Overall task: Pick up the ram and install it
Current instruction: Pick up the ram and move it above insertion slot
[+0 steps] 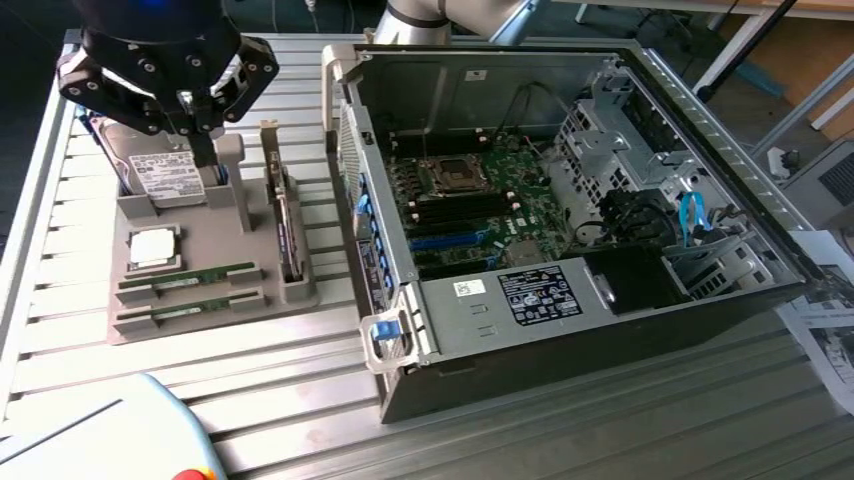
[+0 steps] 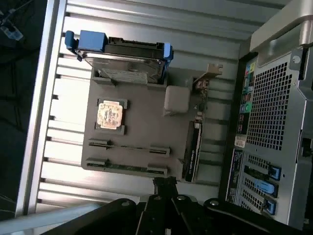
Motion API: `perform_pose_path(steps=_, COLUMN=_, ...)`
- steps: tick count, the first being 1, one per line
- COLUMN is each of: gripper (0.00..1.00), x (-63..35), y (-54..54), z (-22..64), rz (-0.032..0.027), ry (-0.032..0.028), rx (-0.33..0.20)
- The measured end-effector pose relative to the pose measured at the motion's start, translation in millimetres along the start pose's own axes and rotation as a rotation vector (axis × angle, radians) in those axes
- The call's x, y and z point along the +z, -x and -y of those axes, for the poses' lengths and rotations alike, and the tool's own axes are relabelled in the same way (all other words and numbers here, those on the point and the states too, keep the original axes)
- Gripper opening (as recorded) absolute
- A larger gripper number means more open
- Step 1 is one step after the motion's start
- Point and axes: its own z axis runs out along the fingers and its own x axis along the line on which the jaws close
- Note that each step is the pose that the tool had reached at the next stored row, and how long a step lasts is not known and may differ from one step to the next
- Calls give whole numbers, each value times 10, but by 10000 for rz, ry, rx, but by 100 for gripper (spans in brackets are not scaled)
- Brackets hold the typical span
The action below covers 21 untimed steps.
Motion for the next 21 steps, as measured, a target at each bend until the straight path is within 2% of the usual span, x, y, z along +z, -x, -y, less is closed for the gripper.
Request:
perform_pose_path(steps=8, gripper=11, x=30, y=-1, z=1, rz=-67, ry=36, rx=-1468)
perform_pose_path(steps=10, gripper=11, x=39, y=-1, z=2, rz=-89, ry=48, rx=-1959)
perform_pose_path(steps=12, gripper=11, x=54, y=-1, z=2, rz=-123, ry=67, rx=-2731)
perform_pose_path(steps=18, gripper=11, x=76, y=-2, z=3, rz=-180, ry=97, rx=-3982)
perform_pose_path(steps=21, gripper=11, x=93, y=-2, z=4, rz=-227, ry=123, rx=-5017)
